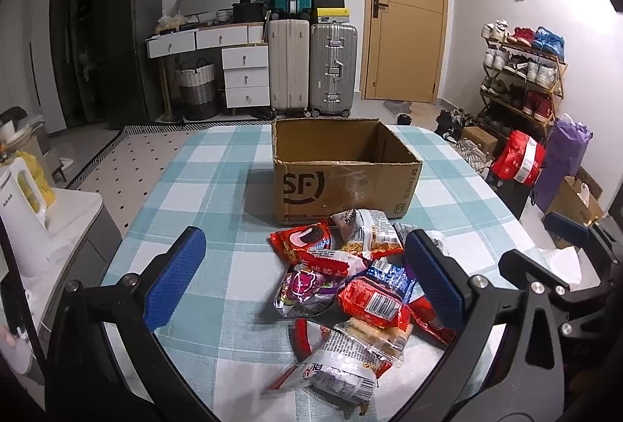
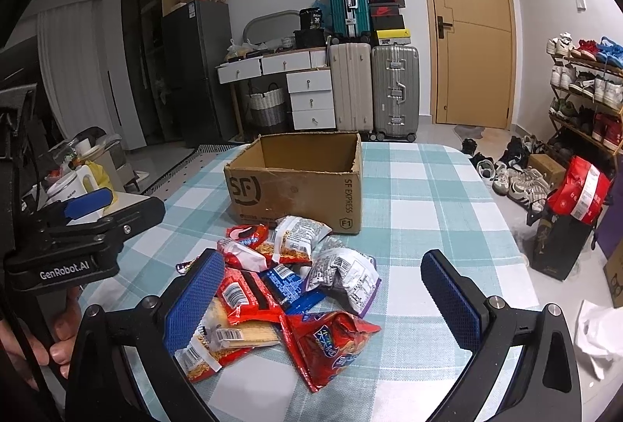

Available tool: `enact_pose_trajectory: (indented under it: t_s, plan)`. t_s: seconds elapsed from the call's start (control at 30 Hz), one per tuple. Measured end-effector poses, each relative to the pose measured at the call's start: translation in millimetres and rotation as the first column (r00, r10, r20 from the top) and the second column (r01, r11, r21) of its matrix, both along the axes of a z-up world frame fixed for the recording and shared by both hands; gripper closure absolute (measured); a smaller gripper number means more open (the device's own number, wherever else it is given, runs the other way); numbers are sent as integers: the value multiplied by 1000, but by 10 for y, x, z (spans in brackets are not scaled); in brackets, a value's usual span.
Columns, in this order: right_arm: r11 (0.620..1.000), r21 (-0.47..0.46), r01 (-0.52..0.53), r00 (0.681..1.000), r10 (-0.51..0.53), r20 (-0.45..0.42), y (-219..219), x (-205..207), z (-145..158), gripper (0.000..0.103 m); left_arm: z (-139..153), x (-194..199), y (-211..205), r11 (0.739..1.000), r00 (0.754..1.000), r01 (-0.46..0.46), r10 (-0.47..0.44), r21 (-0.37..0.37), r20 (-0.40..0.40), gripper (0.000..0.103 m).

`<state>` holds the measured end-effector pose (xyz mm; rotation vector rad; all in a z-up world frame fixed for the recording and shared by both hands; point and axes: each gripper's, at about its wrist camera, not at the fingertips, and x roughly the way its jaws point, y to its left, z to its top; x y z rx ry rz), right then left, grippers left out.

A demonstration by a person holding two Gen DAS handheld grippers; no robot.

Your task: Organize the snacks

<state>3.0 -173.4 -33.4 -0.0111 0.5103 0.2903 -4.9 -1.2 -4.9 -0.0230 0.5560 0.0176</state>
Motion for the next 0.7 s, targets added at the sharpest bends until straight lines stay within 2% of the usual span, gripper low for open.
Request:
enact_pose_trajectory:
  t_s: [0.7]
  plan:
    - [1000,11,7,1000,-7,-2,26,-24,-9,0,-12,-34,31,999,999,-32,32,-3,8,1]
